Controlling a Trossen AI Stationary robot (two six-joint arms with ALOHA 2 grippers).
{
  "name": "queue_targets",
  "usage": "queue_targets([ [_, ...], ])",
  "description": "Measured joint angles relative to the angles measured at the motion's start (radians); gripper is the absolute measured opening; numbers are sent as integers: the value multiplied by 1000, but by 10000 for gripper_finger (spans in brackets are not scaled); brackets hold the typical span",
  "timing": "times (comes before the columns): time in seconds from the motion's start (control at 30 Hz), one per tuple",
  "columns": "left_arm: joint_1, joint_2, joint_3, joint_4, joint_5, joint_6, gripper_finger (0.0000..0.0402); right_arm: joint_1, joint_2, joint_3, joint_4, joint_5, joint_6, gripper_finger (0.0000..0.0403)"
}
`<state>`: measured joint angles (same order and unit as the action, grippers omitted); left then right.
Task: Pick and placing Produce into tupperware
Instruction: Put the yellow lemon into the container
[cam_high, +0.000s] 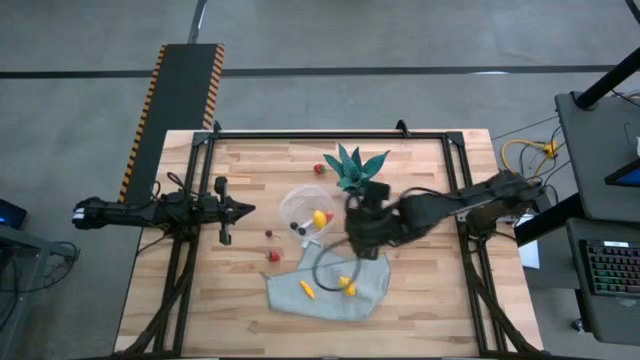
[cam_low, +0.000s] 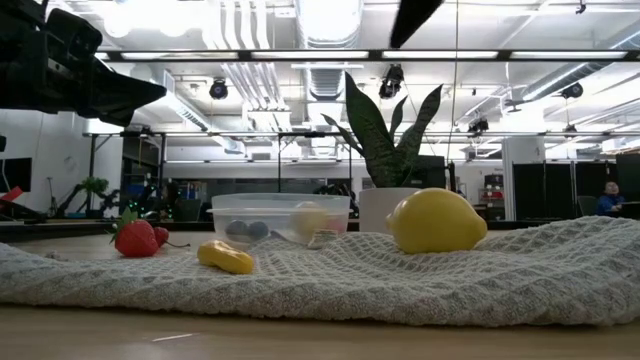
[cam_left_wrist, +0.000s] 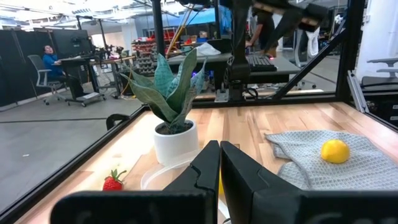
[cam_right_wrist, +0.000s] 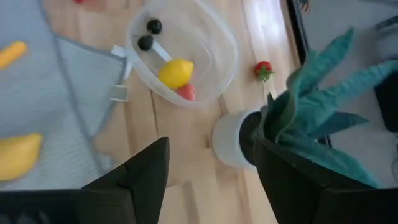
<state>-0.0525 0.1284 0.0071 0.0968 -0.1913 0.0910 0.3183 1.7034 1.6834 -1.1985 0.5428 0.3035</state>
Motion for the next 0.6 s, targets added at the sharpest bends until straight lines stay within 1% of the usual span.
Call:
queue_targets([
  [0.1,0,0,0,0,0,0,0,72,-87,-97,86,11,48,226],
  [0.2,0,0,0,0,0,0,0,152,-155,-200,233,25,89,226],
  [0.3,0,1,0,0,0,0,0,236,-187,-290,405,122,110,226],
  [0.37,0,1,0,0,0,0,0,288,-181,-325,493,216,127,226],
  [0.43,0,2,0,0,0,-1,0,331,-155,-339,545,290,152,226],
  [0.53,0,1,0,0,0,-2,0,373,-92,-331,572,347,215,226],
  [0.6,0,2,0,-2,1,-2,0,383,-36,-301,575,356,260,226],
])
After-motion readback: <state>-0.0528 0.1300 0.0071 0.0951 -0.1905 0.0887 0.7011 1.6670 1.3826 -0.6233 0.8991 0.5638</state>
